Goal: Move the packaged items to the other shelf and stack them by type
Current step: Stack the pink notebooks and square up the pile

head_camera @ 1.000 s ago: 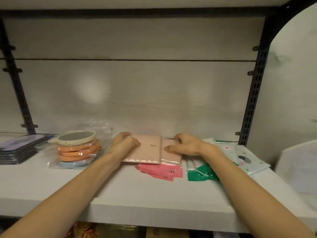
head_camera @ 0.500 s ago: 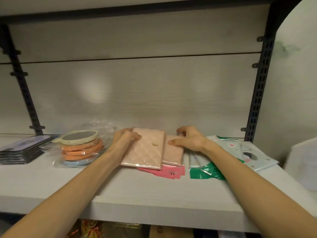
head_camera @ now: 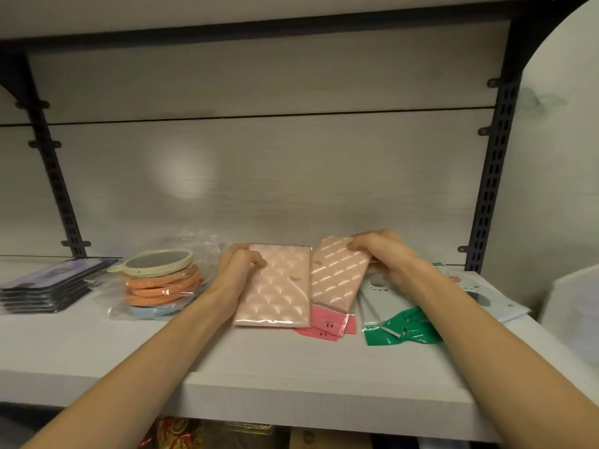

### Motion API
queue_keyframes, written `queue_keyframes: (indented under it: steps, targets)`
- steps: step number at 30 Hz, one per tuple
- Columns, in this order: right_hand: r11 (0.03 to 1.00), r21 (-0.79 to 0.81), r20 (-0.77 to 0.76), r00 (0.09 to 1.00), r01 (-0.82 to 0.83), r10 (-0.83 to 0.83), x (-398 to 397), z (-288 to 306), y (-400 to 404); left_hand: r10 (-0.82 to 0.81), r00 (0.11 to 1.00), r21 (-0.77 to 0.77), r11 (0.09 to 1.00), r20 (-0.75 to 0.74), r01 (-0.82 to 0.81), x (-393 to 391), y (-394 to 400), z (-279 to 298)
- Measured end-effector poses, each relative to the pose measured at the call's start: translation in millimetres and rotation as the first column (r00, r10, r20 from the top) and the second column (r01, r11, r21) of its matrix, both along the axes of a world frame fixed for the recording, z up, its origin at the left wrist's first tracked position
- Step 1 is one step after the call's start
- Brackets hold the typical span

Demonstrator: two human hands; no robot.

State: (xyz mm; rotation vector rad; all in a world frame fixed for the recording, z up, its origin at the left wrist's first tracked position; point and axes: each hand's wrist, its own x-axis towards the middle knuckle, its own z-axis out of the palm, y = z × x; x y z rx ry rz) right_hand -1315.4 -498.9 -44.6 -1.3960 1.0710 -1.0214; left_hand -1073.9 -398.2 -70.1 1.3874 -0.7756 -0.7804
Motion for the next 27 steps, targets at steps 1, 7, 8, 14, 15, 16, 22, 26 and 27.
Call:
queue_keyframes:
  steps: [1, 7, 8, 14, 15, 16, 22, 26, 27]
  targets:
    - [1.000, -0.001, 0.037, 0.999, 0.025, -0.025, -3, 2, 1, 0.011, 1.000, 0.002, 1.000, -0.004, -0.011, 1, 0, 0]
    - [0.972, -0.024, 0.295, 0.931, 0.232, -0.215, -16, 16, 5, 0.037, 0.999, 0.014, 0.999, 0.028, -0.037, -1, 2, -1]
    - [0.967, -0.023, 0.323, 0.918, 0.253, -0.232, -18, 17, 5, 0.047, 0.998, 0.016, 0.999, 0.032, -0.047, 1, 1, -2]
    - [0.940, -0.061, 0.434, 0.857, 0.334, -0.277, -14, 20, 8, 0.031, 0.994, 0.091, 0.995, 0.104, -0.041, -2, 1, -10]
    - [0.948, -0.053, 0.456, 0.852, 0.314, -0.257, -13, 21, 9, 0.022, 0.994, 0.099, 0.995, 0.111, -0.033, -3, 2, -10]
    - [0.959, -0.039, 0.491, 0.841, 0.280, -0.226, -12, 21, 10, 0.016, 0.993, 0.099, 0.995, 0.120, -0.028, -4, 2, -9]
    - [0.992, 0.047, 0.490, 0.862, 0.121, -0.129, 10, 6, 12, -0.052, 0.997, 0.102, 0.994, 0.048, 0.047, -9, 6, -5]
    - [0.994, 0.067, 0.372, 0.922, 0.086, -0.105, 26, -7, 14, -0.111, 0.993, 0.042, 0.993, 0.036, 0.110, -14, 8, 1]
    - [0.995, 0.076, 0.338, 0.936, 0.072, -0.093, 27, -8, 16, -0.099, 0.994, 0.035, 0.995, 0.050, 0.097, -14, 7, -1]
